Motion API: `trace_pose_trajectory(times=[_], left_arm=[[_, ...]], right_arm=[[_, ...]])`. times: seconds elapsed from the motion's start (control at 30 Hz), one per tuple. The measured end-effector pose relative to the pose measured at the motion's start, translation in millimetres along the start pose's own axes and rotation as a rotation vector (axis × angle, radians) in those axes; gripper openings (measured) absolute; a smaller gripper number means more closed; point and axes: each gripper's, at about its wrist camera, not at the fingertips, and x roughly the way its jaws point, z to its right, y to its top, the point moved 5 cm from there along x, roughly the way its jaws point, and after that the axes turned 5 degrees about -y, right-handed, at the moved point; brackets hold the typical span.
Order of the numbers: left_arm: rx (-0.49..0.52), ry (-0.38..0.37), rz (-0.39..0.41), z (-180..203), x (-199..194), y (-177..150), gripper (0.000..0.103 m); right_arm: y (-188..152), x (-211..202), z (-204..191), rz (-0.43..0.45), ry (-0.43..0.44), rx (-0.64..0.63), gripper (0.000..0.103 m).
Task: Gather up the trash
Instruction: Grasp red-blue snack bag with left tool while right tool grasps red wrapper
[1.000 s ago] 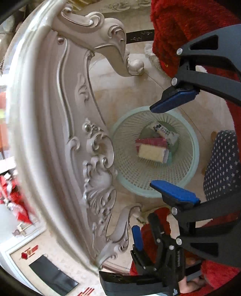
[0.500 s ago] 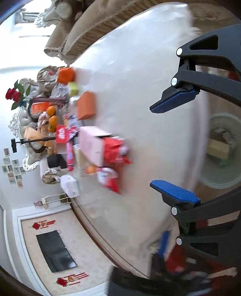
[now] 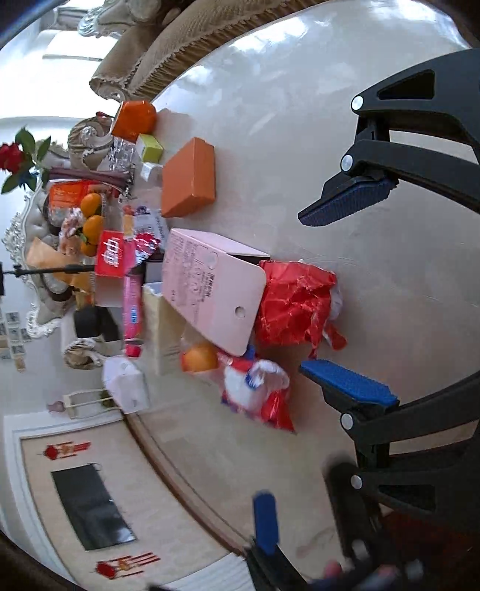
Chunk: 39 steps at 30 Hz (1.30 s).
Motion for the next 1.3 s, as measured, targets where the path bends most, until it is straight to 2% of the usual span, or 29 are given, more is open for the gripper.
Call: trace_pose_trajectory(times=[0.1,0.2,0.33,0.47,0.5,0.6,0.67,0.77,0.8,0.83,0.9,0.97,1.03,1.1,1.17,1.3], left_arm=[[-0.047,-0.021,0.013,-2.9,16.5,13.3,0.098],[-0.103,-0.056,0.016,-3.0,31.2,26.2,0.098],[-0.148,-0.005,0.007,-1.9,48.8,31.3,0.098],[-0.150,0.067,-0.018,0.7,64.3,27.9,0.098],[-0.153,0.084,-0.011,1.5,65.6,29.0,0.098],[-0.213,0.100,-0.018,0.6,67.0,32.1,0.098],[-0.239,0.108,-0.011,0.2,67.8,33.8,0.098],[-0.234,0.159,0.003,0.8,70.5,33.2,0.098],[-0.229,0.180,0.008,0.5,71.3,33.0,0.098],[-0.226,0.206,0.020,-0.8,71.3,32.3,0.098],[-0.223,0.220,0.039,-3.3,69.5,30.3,0.097],[-0.194,0.218,0.067,-8.1,62.7,25.6,0.086],[-0.179,0.217,0.081,-15.4,54.5,21.3,0.057],[-0.200,0.179,0.101,-29.2,43.9,15.5,0.038],[-0.236,0.097,0.113,-45.9,33.2,8.0,0.037],[-0.249,0.072,0.134,-67.9,21.7,-2.3,0.037]], right_arm=[[5.0,9.8,1.8,-0.014,0.015,-0.011,0.070],[7.5,13.4,3.7,-0.008,-0.038,-0.060,0.070],[4.5,13.3,15.0,-0.011,-0.051,-0.050,0.070],[0.6,11.1,29.9,-0.011,-0.141,-0.078,0.070],[0.0,11.0,33.4,-0.019,-0.135,-0.068,0.070],[0.1,11.7,33.6,-0.017,-0.033,-0.028,0.070],[-0.3,15.3,32.6,-0.028,-0.030,-0.025,0.070],[1.7,15.7,32.2,-0.036,-0.024,-0.022,0.069],[1.4,14.8,31.1,-0.039,-0.013,-0.026,0.066],[1.4,14.2,29.8,-0.044,0.013,-0.022,0.056],[0.4,11.0,28.7,-0.044,0.012,-0.023,0.040],[-2.9,7.1,29.2,-0.046,0.016,-0.022,0.037],[-6.1,5.7,31.7,-0.039,0.022,-0.005,0.037],[-12.5,-0.1,34.1,-0.030,0.024,0.019,0.037],[-19.6,-7.0,36.9,-0.019,0.028,0.049,0.037],[-28.0,-15.1,41.1,-0.003,0.054,0.089,0.036]])
